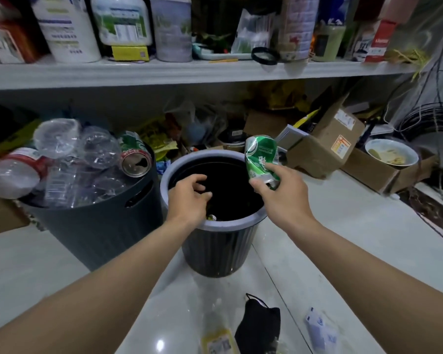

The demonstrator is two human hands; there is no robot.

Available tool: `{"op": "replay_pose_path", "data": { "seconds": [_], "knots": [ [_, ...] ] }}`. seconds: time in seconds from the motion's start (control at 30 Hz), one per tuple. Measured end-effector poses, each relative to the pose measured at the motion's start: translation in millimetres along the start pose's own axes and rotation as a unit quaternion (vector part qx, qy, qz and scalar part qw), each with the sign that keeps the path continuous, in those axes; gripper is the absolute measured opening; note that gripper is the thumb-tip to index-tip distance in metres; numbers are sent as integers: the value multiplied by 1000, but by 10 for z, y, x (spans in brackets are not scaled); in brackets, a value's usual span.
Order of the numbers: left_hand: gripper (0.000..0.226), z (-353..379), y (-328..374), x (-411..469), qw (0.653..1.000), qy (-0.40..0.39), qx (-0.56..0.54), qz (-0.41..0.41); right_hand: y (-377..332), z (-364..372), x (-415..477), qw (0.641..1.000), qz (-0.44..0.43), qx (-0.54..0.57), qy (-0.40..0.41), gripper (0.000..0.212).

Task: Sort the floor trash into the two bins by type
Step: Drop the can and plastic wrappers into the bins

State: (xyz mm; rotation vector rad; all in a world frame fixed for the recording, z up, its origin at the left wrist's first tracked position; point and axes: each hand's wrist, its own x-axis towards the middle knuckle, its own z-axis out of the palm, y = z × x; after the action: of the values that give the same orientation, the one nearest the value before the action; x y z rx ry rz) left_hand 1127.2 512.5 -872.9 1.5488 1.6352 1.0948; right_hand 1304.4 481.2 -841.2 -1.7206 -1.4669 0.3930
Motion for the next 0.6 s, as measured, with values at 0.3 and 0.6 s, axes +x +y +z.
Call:
{"op": "replay_pose_path", "data": {
  "seconds": [0.3, 0.6],
  "knots": [
    [58, -195, -15, -9, 920, -51, 352, 164, -52, 228, 24, 998, -13, -51, -45, 51],
    [62, -244, -1, -65, 886, -41, 430, 171, -75, 323, -15, 985, -48, -151, -62, 51]
  ]
}}
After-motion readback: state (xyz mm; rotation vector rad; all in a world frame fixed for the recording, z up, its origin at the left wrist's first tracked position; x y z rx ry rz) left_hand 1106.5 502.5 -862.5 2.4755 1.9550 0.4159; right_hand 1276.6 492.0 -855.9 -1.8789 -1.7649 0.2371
